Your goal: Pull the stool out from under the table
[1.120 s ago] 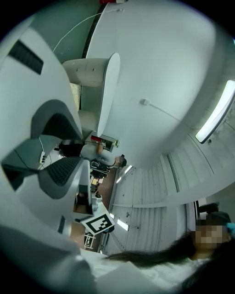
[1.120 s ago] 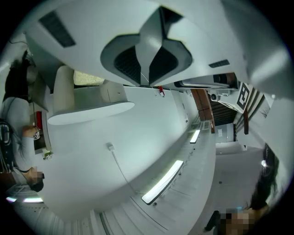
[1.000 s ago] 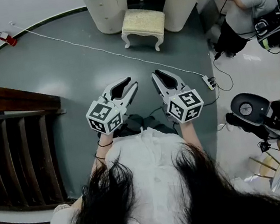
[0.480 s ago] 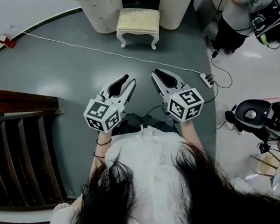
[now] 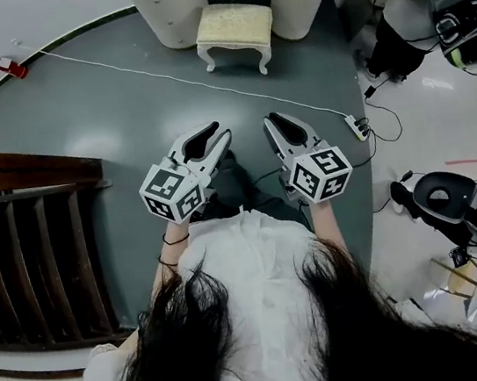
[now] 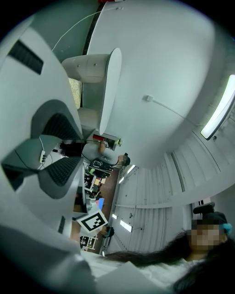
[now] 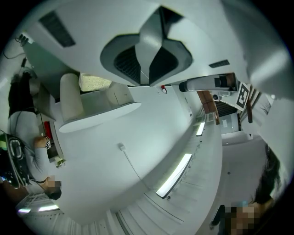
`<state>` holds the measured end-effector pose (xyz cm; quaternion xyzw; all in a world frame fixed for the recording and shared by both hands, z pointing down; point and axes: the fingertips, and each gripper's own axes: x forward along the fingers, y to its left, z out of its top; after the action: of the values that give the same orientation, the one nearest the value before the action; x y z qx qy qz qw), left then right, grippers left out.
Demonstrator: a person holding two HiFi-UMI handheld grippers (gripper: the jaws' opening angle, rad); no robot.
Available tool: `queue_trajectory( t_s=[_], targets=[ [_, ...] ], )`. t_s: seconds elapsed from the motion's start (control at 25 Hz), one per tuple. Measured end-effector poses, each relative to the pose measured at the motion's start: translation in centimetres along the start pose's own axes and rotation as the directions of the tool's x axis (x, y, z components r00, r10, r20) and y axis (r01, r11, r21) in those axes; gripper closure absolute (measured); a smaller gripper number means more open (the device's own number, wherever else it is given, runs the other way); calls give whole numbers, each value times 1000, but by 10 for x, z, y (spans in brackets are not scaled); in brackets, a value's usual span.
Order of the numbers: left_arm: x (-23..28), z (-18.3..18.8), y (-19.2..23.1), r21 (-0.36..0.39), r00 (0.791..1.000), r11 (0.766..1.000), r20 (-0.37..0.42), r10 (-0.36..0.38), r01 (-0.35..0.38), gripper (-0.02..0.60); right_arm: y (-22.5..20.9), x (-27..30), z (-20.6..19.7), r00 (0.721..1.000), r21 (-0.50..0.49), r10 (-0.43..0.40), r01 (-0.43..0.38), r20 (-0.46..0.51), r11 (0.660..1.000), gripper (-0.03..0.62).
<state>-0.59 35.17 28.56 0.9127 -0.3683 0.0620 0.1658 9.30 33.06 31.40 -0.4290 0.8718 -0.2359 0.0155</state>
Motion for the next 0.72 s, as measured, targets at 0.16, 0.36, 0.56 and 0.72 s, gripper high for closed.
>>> queue_trajectory(
  t_s=[0.16, 0.36, 0.56, 0.72],
  targets=[
    [8, 2, 17, 8, 1000, 1000, -12, 12, -12, 456, -10, 13, 2, 1000, 11, -4, 4, -1, 1000, 525],
    [32, 8, 51, 3, 1000, 1000, -18, 8, -8, 456, -30, 39, 9, 1000, 11, -28, 28, -14, 1000, 525],
    [65, 28, 99, 1, 1000, 1000, -16, -5, 5, 456, -59, 78, 26, 997, 6, -70, 70, -31, 997, 525],
    [86, 50, 148, 11, 1000, 1000, -19, -13, 13, 456, -77, 121, 40, 994, 9, -100, 101, -47, 995, 525]
  ],
)
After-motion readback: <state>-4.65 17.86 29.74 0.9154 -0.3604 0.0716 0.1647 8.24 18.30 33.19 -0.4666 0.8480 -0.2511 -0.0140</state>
